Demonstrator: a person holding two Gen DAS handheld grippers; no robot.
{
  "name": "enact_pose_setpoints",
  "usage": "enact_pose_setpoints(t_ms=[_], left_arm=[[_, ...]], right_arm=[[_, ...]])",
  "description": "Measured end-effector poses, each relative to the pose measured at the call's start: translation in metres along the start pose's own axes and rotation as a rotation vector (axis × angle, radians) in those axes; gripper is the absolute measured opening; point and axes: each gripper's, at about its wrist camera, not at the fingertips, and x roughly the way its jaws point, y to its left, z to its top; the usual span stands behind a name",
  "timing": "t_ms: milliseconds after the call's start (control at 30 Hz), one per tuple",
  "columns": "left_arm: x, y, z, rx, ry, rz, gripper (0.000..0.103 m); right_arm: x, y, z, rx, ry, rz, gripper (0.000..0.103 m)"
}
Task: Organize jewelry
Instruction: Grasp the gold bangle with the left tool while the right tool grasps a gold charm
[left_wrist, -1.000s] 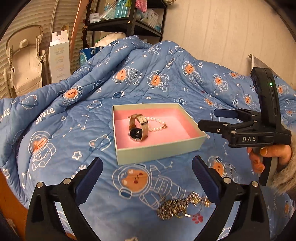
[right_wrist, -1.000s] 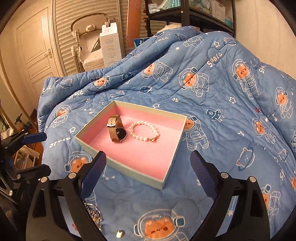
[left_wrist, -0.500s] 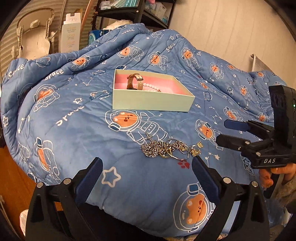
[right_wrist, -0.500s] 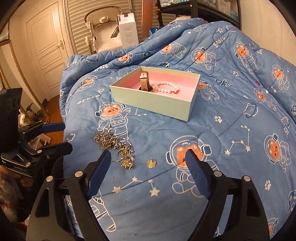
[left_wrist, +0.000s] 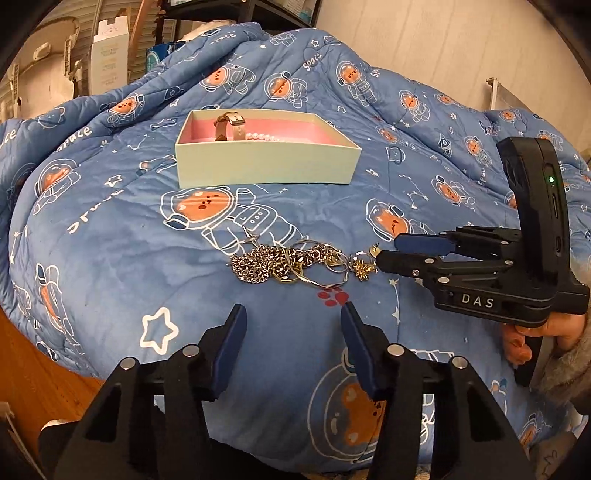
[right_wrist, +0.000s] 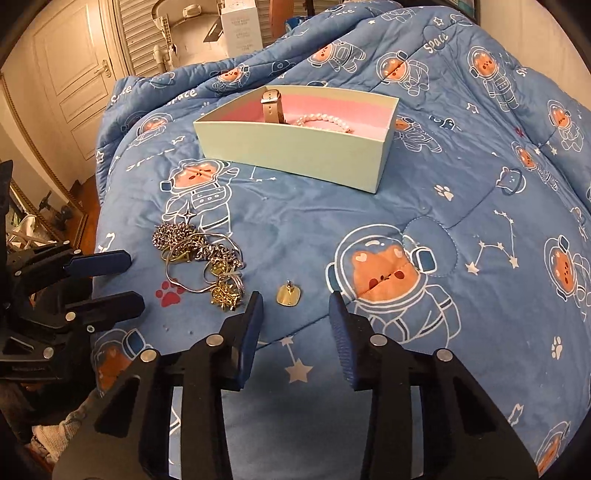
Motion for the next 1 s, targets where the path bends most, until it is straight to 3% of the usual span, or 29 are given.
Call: enact_pose_setpoints(t_ms=[167,300,667,1000], left_arm=[[0.007,-0.005,0.004,0.002,0.014,-0.020,0.042],[0.013,0.002,0.008,-0.082,0.033,-0.072,0.037],[0.028,0.011,0.018,-0.243,0.073,-0.160,0.020],[0.029,0.004,0.024,-0.218,0.049,-0.148,0.003]], right_arm=[[0.008,0.001,0.002,0.006,0.008,0.001,0.035],[0.011,0.002,0.004,0.002,0.012,0.001,0.028],[0.013,0.007,0.002,-0.021,-0.002,-0.020,0.026],[0.013,0.007,0.000,-0.025,-0.016,-0.018,0.014]])
